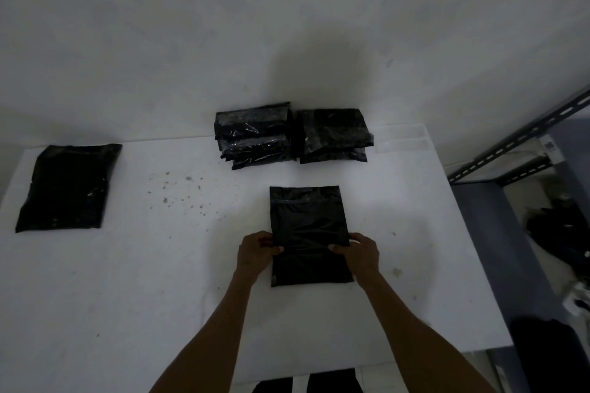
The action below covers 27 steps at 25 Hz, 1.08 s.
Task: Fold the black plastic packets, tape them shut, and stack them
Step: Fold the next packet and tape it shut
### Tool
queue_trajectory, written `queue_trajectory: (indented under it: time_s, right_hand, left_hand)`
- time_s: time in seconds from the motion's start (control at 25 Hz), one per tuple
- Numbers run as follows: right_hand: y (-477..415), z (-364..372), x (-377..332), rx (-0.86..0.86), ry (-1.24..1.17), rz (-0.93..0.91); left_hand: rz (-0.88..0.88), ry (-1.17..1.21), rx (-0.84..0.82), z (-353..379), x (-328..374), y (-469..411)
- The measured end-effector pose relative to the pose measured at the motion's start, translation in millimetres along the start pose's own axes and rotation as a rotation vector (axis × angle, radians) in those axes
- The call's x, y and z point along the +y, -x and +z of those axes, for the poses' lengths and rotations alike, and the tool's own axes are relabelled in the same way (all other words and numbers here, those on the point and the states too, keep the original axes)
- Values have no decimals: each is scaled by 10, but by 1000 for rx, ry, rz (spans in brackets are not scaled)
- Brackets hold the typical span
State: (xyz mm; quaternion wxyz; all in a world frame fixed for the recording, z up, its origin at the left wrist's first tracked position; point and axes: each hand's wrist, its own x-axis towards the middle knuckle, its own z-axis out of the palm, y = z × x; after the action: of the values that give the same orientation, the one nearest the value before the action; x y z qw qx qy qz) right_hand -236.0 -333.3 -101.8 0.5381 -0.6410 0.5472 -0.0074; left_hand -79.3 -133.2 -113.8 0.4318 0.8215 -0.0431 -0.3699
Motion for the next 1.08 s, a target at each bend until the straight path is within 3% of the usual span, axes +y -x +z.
queue_trajectory:
  time_s: [0.2,0.36,0.64,0.96,1.08]
  right_hand:
    - [-60,85,-9,-108,167,-62]
    - [-100,156,-41,-119,119,-28]
    - [-42,153,-129,-118,-49,-19]
    - [16,12,-216,-250,-330,-47]
    - [-1,-88,-189,-245,-342,-38]
  left_hand:
    - [30,-101,-23,-9,-19,-51]
    - [15,-90,-20,-6,-15,-46]
    - [44,140,-1,-37,16,-26]
    - [19,469,-11,-58,128,57]
    - [10,467,-22,-94,72,83]
